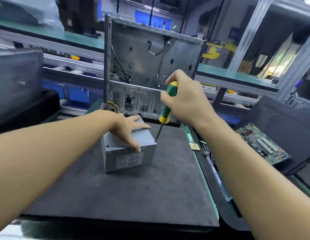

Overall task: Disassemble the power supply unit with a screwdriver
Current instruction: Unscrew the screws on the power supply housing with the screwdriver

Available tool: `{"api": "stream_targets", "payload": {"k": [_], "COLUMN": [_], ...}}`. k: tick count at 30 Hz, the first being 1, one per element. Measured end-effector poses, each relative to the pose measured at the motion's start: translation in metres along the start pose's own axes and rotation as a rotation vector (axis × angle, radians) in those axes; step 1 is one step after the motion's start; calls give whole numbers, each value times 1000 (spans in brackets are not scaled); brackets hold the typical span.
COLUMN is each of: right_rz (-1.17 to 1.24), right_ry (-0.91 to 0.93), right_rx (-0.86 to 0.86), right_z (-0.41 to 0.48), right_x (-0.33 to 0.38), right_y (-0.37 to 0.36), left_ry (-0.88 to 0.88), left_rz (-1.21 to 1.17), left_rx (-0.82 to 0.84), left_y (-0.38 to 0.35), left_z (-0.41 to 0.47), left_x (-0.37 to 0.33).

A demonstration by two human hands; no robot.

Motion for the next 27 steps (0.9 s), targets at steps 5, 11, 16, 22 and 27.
{"api": "stream_targets", "payload": {"k": [5, 11, 16, 22, 27], "right_rz": [-4, 2, 42, 92, 105], "right_ry": [41, 75, 63, 85, 97], "right_rx": [-41, -45, -57, -99, -108], "right_z": [3, 5, 3, 5, 11], "right_x": [13, 26, 24, 23, 26], "right_y": [-6, -9, -10, -8, -20], "left_ry": [38, 351, 666, 355, -146], "left_rz": [87, 73, 44, 61, -37], "left_rx": [-138, -193, 1, -41, -206], "left_y": [-1, 8, 12, 13, -8], "left_z": [-3, -10, -35, -14, 1], "left_x": [1, 9, 22, 33, 13]}}
Point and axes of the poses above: each hand's wrist, its own z-axis towards the middle knuckle, its own y-axis out of the back of the hand, x = y × z, the point moved 9 cm from there along z, towards the middle knuckle, and after that the axes turned 1 degree about -x, right-handed, at the moved point
